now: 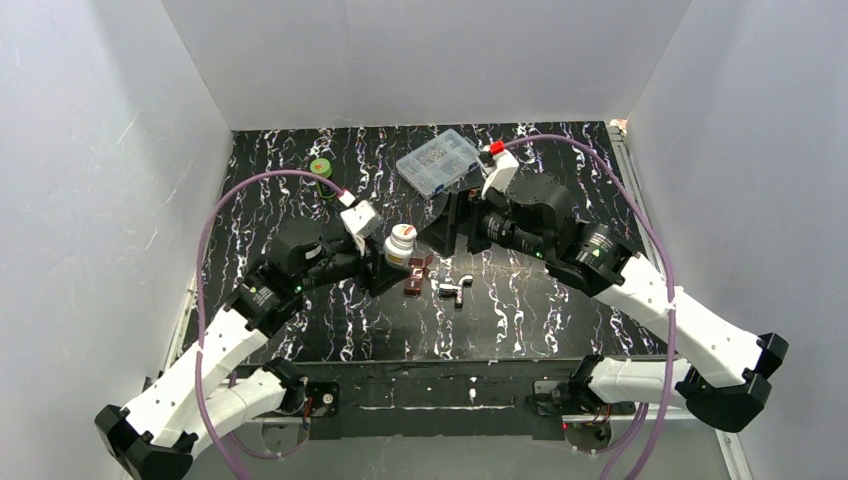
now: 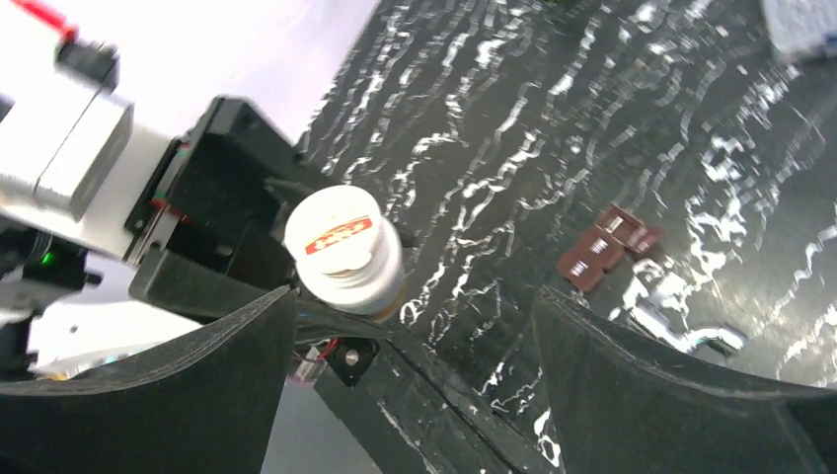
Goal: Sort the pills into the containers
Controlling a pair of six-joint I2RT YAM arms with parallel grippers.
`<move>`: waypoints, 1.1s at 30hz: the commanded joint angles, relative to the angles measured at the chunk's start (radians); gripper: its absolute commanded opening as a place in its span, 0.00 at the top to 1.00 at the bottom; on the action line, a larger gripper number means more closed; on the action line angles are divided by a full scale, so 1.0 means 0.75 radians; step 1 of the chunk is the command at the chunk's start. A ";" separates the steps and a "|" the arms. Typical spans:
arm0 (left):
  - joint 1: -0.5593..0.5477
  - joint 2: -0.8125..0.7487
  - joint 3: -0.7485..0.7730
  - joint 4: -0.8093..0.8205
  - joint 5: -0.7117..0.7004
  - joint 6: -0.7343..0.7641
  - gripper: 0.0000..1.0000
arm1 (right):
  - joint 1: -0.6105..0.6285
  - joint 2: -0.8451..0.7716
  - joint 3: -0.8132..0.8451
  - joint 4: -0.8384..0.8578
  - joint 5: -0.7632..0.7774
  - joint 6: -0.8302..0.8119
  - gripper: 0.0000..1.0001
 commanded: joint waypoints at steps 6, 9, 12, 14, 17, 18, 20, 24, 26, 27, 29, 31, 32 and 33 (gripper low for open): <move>-0.056 -0.024 -0.236 0.080 -0.332 0.127 1.00 | -0.261 -0.069 -0.242 0.139 -0.172 0.221 0.14; -0.059 -0.024 -0.317 0.179 -0.403 0.127 1.00 | -0.322 -0.049 -0.330 0.222 -0.228 0.263 0.23; -0.061 -0.027 -0.396 0.305 -0.488 0.180 1.00 | -0.370 -0.009 -0.395 0.245 -0.234 0.289 0.36; -0.060 -0.038 -0.427 0.352 -0.603 0.161 1.00 | -0.377 0.028 -0.425 0.246 -0.203 0.277 0.39; -0.051 -0.075 -0.444 0.376 -0.736 0.144 1.00 | -0.368 0.115 -0.431 0.190 -0.140 0.248 0.43; -0.047 -0.089 -0.442 0.372 -0.765 0.143 1.00 | -0.353 0.148 -0.425 0.173 -0.111 0.239 0.39; -0.029 -0.103 -0.416 0.341 -0.810 0.143 1.00 | -0.289 0.228 -0.388 0.135 0.008 0.209 0.37; 0.041 -0.113 -0.362 0.289 -0.890 0.059 1.00 | -0.155 0.436 -0.271 0.068 0.163 0.190 0.34; 0.097 -0.138 -0.353 0.287 -0.910 0.029 1.00 | -0.121 0.522 -0.227 0.053 0.217 0.185 0.33; 0.127 -0.151 -0.348 0.289 -0.922 0.016 1.00 | -0.104 0.566 -0.203 0.047 0.245 0.177 0.31; 0.186 -0.167 -0.331 0.240 -0.937 -0.007 1.00 | -0.078 0.659 -0.134 -0.003 0.304 0.162 0.30; 0.233 -0.182 -0.315 0.227 -0.948 -0.019 1.00 | -0.057 0.765 -0.042 -0.083 0.369 0.141 0.29; 0.244 -0.188 -0.309 0.225 -0.956 -0.022 1.00 | -0.046 0.791 -0.010 -0.104 0.391 0.129 0.28; 0.252 -0.194 -0.303 0.225 -0.966 -0.029 1.00 | -0.037 0.822 0.012 -0.109 0.398 0.116 0.28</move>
